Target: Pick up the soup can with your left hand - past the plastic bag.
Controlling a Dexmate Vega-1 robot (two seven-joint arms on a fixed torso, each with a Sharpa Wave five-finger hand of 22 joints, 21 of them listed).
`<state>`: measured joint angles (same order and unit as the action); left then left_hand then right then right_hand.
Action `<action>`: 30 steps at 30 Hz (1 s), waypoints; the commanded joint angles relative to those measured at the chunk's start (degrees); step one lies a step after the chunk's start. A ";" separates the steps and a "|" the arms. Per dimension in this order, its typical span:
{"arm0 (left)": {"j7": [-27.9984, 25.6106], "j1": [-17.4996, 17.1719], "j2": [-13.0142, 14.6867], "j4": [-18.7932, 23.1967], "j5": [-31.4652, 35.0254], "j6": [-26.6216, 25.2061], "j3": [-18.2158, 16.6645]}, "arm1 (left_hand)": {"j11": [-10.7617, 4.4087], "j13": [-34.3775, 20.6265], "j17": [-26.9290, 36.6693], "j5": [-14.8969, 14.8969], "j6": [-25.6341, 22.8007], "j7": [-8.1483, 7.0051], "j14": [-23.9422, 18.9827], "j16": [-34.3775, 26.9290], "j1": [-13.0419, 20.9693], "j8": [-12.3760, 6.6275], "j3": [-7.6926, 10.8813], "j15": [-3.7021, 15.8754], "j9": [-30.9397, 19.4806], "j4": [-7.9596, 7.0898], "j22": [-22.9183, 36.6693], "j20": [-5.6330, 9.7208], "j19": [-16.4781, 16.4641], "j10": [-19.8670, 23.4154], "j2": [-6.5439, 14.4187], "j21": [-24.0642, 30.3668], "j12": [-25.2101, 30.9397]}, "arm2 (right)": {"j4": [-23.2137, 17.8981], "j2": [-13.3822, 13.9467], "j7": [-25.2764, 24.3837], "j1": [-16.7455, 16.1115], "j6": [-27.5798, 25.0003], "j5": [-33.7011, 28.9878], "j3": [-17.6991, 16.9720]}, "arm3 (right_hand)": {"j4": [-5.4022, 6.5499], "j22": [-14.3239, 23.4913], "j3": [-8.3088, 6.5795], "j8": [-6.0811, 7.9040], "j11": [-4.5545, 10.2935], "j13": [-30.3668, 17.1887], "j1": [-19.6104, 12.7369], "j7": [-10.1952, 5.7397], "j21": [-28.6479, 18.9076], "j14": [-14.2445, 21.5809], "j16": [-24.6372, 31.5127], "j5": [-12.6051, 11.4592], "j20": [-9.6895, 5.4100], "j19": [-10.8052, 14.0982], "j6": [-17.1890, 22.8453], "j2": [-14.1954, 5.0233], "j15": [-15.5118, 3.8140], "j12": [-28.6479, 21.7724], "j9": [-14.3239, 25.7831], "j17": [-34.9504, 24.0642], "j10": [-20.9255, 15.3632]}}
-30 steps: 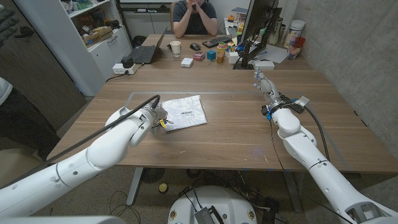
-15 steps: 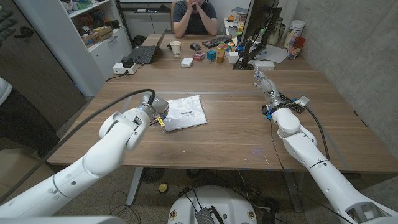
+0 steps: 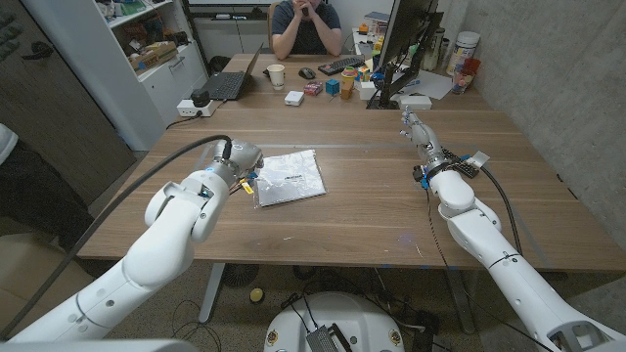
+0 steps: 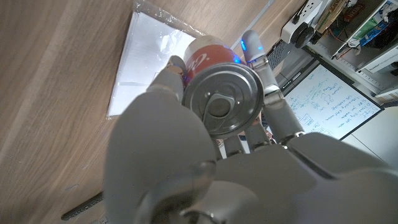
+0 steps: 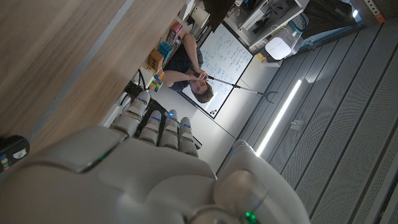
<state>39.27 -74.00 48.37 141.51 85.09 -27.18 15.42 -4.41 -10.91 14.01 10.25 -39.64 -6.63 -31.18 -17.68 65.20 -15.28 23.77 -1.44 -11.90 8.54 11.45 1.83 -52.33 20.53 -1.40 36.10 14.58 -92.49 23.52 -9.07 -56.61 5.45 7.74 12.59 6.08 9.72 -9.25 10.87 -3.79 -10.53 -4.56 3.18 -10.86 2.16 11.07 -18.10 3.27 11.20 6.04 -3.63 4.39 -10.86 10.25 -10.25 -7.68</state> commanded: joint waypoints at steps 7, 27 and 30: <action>-6.13 -3.77 -6.50 0.39 2.28 -0.11 -4.08 | 0.05 -0.20 0.18 -0.12 -8.59 8.07 -5.47 0.40 6.95 0.46 1.50 13.64 -0.16 -1.26 -0.03 6.45 -5.59 0.82 7.96 0.73 0.11 | -1.53 0.69 -0.18 -0.61 -0.36 -0.11 -0.51 | 0.10 0.22 0.19 0.03 -0.27 -0.25 -0.20 -0.27 -0.38 0.12 -0.04 -0.39 -0.13 0.17 0.06 0.26 0.12 -0.24 0.14 -0.25 -0.28; -16.71 -3.29 -12.71 0.21 4.69 -2.02 -5.30 | 0.13 -0.21 0.26 -0.18 -8.52 7.97 -5.79 0.95 5.77 1.21 1.83 13.01 -0.26 -1.81 -0.24 5.63 -5.23 1.03 9.16 1.33 -0.16 | -0.05 0.50 0.05 0.47 -0.10 0.00 -0.39 | 0.09 0.22 0.31 0.07 -0.22 -0.25 -0.23 -0.23 -0.36 0.11 -0.08 -0.44 -0.21 0.12 0.19 0.24 0.04 -0.24 0.14 -0.25 -0.34; -18.05 -3.40 -13.46 0.44 5.53 -2.40 -5.41 | 0.08 -0.21 0.26 -0.18 -8.50 8.02 -6.04 0.96 5.63 1.33 1.93 13.12 -0.28 -1.85 -0.28 5.57 -5.25 1.23 9.34 1.44 -0.14 | 0.20 0.48 0.11 0.65 0.16 0.01 -0.42 | 0.08 0.22 0.32 0.07 -0.27 -0.25 -0.24 -0.23 -0.35 0.10 -0.09 -0.45 -0.21 0.10 0.21 0.23 0.10 -0.26 0.14 -0.25 -0.40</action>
<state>26.31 -77.47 37.94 142.04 88.57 -28.44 10.47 -4.40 -10.92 14.00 10.25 -40.36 -5.94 -31.74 -16.71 64.55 -14.13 23.75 -2.00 -11.88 8.52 11.18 2.08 -52.89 21.16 -0.75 37.11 14.58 -92.96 24.07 -9.05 -56.40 5.14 7.67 12.31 6.09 9.72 -9.26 10.87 -3.79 -10.53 -4.56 3.18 -10.86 2.16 11.07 -18.10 3.27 11.20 6.04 -3.63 4.39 -10.86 10.25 -10.25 -7.68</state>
